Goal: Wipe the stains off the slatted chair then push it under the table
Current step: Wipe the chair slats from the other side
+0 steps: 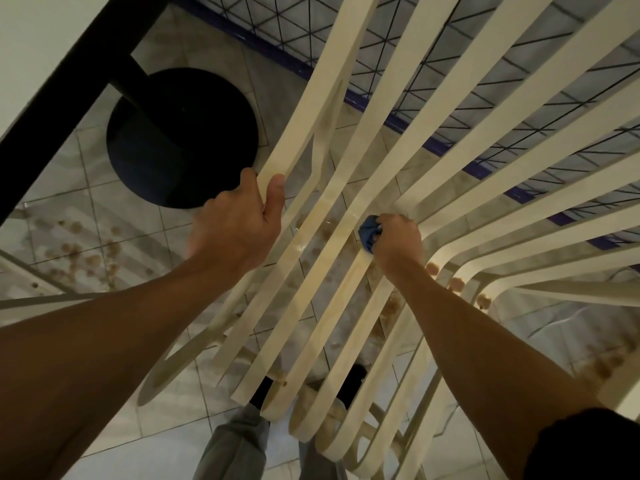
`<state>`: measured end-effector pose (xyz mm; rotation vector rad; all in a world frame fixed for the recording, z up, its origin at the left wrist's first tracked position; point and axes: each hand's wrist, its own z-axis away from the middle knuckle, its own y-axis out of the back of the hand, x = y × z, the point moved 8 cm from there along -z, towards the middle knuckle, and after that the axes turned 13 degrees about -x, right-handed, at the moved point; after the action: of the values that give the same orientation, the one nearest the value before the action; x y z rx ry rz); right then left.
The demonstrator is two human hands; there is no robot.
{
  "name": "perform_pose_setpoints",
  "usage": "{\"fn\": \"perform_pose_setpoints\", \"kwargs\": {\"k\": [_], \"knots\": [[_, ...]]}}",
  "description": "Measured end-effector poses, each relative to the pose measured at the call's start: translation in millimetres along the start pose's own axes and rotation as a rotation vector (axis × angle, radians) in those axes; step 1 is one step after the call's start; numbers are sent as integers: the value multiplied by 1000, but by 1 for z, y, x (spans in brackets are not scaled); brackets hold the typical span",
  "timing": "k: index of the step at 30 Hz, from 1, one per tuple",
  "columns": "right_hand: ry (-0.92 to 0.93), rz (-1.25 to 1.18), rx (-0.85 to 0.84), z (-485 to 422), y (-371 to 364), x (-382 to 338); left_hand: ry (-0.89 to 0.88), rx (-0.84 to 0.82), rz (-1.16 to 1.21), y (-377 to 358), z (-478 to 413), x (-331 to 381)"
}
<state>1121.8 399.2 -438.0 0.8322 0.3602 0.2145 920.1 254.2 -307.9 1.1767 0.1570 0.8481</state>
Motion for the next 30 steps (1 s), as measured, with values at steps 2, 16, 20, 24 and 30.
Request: {"fn": "perform_pose_setpoints", "kwargs": {"k": [2, 16, 20, 24, 30], "knots": [[3, -14, -63, 5, -8, -2, 13, -2, -8, 1, 1, 0], [29, 90, 62, 5, 9, 10, 3, 13, -18, 1, 1, 2], [59, 94, -43, 1, 0, 2, 11, 5, -21, 2, 2, 2], [189, 301, -135, 8, -11, -14, 26, -16, -20, 1, 2, 3], [33, 225, -34, -4, 12, 1, 13, -6, -8, 2, 1, 3]]}}
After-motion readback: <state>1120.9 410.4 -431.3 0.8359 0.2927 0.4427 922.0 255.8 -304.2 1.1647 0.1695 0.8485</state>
